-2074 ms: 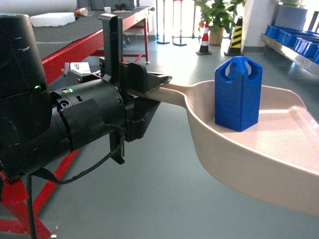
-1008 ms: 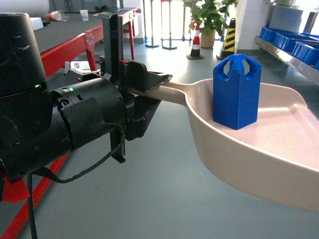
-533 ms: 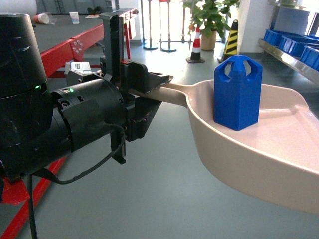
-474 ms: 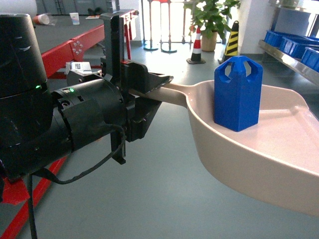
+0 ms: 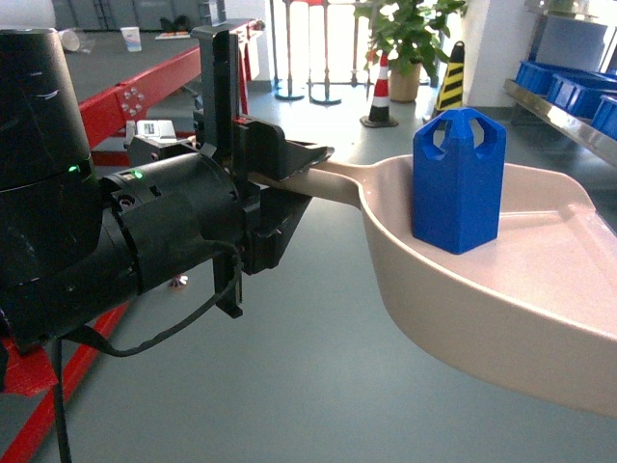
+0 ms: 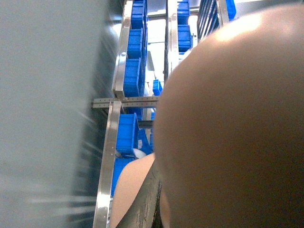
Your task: Place part in tray to right shelf
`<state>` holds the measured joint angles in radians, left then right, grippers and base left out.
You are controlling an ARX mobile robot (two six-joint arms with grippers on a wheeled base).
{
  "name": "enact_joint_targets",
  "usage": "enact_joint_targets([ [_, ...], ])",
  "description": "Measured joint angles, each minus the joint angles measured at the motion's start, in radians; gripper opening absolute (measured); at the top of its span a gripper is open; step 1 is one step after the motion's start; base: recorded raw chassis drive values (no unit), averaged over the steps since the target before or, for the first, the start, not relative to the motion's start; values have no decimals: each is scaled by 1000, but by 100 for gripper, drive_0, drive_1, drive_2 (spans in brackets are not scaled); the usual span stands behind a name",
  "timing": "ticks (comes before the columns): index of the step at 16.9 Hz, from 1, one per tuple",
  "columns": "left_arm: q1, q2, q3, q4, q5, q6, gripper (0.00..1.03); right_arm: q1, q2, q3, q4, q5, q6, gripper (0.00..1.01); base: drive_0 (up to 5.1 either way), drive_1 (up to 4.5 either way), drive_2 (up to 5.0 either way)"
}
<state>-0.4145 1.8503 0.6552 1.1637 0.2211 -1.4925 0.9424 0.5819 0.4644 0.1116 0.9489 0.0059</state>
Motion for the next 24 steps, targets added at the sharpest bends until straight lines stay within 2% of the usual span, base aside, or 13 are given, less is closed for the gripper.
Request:
enact_joint_targets([
  [24,0,0,0,0,0,0,16,0,0,0,0,-2,0,98,6,439,-427],
])
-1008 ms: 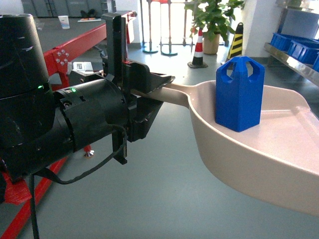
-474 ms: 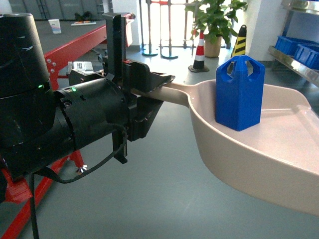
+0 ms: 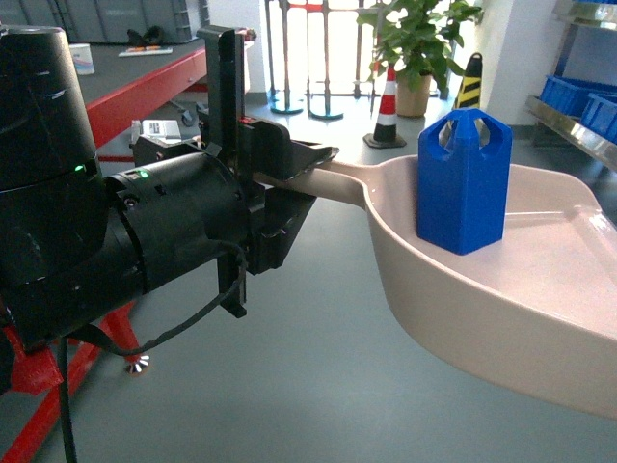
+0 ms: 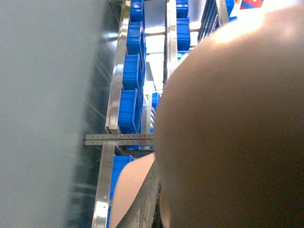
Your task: Place part in tray to right shelf
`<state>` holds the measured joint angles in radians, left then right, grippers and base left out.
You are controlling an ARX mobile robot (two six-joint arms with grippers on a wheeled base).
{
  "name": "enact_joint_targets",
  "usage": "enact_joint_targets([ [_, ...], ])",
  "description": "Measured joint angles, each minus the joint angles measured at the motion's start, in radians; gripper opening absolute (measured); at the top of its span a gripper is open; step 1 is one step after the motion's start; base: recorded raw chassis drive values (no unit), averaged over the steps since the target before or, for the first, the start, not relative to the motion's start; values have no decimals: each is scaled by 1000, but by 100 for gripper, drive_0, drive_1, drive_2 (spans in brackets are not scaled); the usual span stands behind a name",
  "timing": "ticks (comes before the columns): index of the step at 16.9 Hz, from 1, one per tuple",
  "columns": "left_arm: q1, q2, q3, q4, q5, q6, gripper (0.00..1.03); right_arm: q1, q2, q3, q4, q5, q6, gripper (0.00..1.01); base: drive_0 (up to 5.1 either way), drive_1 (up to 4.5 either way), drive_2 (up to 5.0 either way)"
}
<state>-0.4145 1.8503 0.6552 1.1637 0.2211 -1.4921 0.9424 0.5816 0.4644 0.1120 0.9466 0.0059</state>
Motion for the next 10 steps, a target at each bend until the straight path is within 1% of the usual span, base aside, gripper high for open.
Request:
enact_joint_targets([
  [2,5,0,0,2,-3,0,16,0,6,0,1,0,0,98,-193,236,-621],
  [6,5,1,4,-5,-10,1,16,0,11,0,-4,2,0,98,-133,-133,-133],
  [10,4,0,4,10,-5,-1,16,0,3,0,1,2,0,98,-129,-129,-129],
])
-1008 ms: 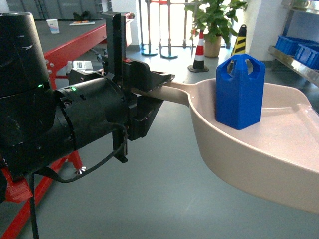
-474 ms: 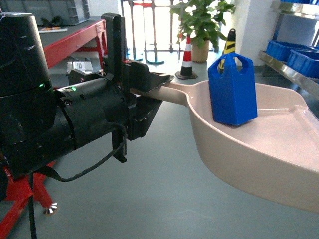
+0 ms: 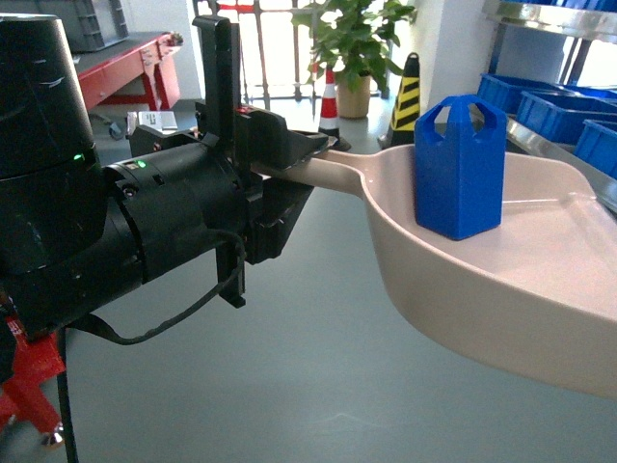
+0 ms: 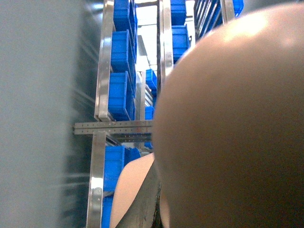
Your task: Place part in tray to right shelf
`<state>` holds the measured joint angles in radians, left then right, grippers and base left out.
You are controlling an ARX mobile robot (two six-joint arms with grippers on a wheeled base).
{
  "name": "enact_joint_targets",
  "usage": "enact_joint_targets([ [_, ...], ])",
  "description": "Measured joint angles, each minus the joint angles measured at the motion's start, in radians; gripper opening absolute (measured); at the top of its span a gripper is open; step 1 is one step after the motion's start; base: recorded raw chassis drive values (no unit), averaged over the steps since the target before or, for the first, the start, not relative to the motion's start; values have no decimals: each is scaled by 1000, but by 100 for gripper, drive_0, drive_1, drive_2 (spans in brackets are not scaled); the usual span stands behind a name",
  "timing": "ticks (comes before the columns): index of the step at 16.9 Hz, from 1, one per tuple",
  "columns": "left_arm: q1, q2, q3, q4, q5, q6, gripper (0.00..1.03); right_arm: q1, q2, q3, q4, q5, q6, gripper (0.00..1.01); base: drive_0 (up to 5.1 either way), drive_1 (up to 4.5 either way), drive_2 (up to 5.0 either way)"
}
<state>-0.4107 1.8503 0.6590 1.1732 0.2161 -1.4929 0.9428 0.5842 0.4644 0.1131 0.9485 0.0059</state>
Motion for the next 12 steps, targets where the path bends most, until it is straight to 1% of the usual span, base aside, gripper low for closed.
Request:
enact_joint_targets([
  [12,-2,0,0,-7,3,1,16,0,2,0,-1,0,0,98,-163,-163,-163],
])
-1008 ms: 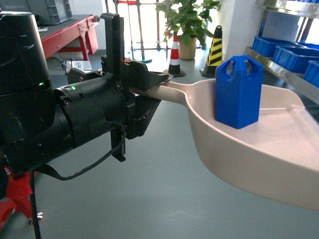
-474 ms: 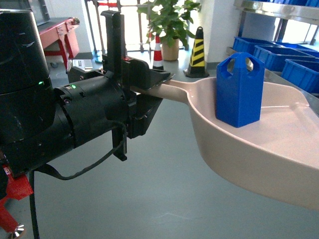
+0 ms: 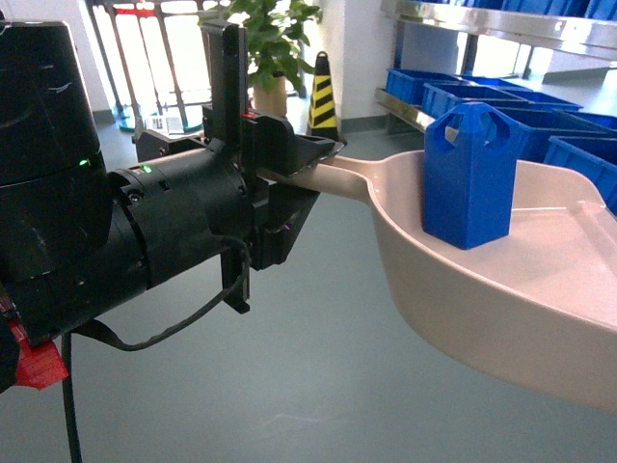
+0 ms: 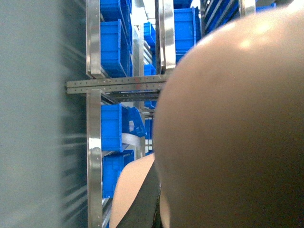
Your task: Place part in tray to right shelf
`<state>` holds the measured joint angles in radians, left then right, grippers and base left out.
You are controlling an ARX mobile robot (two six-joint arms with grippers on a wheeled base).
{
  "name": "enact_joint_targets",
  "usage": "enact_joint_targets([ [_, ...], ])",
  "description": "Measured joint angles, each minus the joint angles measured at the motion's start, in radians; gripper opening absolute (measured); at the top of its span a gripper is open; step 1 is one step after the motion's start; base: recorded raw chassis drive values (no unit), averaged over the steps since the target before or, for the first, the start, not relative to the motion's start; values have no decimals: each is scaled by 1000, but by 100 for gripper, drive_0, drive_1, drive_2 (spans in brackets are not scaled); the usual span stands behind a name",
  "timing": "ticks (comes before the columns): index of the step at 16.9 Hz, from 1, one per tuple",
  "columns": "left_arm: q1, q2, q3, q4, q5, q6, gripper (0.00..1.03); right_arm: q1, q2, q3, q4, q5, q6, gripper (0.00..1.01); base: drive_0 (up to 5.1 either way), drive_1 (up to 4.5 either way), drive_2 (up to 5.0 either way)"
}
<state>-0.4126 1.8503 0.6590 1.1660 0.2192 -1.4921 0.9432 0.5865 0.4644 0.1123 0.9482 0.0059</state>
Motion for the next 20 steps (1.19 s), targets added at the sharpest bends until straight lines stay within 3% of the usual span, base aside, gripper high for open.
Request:
enact_joint_targets([
  [20,-1,0,0,1,0,0,16,0,0,0,0,-1,0,98,-162,-162,-162],
])
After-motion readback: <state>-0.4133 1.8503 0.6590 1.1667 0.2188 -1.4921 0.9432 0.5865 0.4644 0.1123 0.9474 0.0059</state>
